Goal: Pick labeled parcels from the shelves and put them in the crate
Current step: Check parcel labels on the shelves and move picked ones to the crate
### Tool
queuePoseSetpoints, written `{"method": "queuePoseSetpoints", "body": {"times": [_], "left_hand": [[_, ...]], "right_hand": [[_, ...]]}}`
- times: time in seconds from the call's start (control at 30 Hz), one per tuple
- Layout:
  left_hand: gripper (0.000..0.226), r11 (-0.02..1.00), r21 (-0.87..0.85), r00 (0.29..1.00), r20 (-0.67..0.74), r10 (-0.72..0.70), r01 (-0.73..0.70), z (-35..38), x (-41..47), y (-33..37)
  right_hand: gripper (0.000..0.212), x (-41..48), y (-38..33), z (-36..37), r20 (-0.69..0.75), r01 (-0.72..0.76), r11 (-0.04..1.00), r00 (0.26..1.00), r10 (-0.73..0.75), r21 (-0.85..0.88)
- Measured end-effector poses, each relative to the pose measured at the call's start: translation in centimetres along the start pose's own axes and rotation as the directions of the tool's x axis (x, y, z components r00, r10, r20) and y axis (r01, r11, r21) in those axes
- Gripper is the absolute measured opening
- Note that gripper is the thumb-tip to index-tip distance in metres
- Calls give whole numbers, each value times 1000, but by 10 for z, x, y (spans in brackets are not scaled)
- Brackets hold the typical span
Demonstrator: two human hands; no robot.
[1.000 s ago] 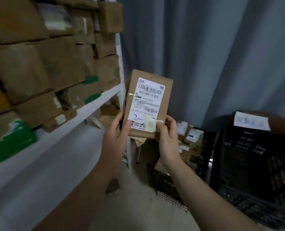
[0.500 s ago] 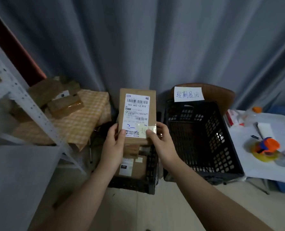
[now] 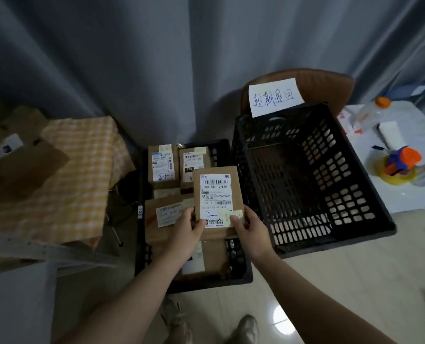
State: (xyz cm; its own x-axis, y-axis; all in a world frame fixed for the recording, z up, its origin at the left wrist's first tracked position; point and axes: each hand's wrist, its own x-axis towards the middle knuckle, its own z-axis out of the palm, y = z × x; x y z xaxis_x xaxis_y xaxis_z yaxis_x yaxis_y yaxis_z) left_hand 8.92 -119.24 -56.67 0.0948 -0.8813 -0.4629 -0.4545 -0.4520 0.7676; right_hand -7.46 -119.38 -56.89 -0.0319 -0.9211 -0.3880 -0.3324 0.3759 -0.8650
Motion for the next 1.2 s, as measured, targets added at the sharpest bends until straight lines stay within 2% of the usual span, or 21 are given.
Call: {"method": "queuePoseSetpoints", "body": {"times": [0.1, 0.3, 0.47, 0.57, 0.63, 0.8, 0.9, 1.07, 1.2], "left_hand": [[58, 997, 73, 997, 73, -9, 3, 1, 33, -10], [62, 991, 131, 992, 121, -46, 29, 24, 81, -24], [63, 992, 110, 992, 105, -73, 61, 47, 100, -45], [57, 994, 94, 997, 50, -51, 47, 54, 105, -54], [58, 994, 100, 999, 0, -41, 40, 53, 104, -56], [59, 990, 105, 992, -73, 101, -93, 54, 95, -65], [54, 972, 178, 979, -104, 174, -154, 53, 92, -64], [58, 958, 210, 978, -30, 206, -195, 50, 90, -63], [63, 944, 224, 970, 44, 237, -241, 47, 96, -67]], "right_hand": [[34, 28, 15, 14, -45, -54, 996, 998, 51, -69], [51, 75, 44, 22, -80, -147, 976, 988, 136, -158], [49, 92, 70, 26, -77, -106, 959, 993, 88, -262], [53, 97, 77, 32, -101, -93, 919, 993, 58, -382], [53, 97, 78, 37, -122, -89, 916, 992, 44, -391], [49, 89, 81, 41, -129, -47, 943, 992, 4, -330], [48, 90, 80, 39, -126, -74, 955, 991, 39, -288], [43, 93, 79, 37, -141, -62, 960, 990, 23, -274], [41, 94, 83, 39, -153, -7, 923, 987, -56, -386]]}}
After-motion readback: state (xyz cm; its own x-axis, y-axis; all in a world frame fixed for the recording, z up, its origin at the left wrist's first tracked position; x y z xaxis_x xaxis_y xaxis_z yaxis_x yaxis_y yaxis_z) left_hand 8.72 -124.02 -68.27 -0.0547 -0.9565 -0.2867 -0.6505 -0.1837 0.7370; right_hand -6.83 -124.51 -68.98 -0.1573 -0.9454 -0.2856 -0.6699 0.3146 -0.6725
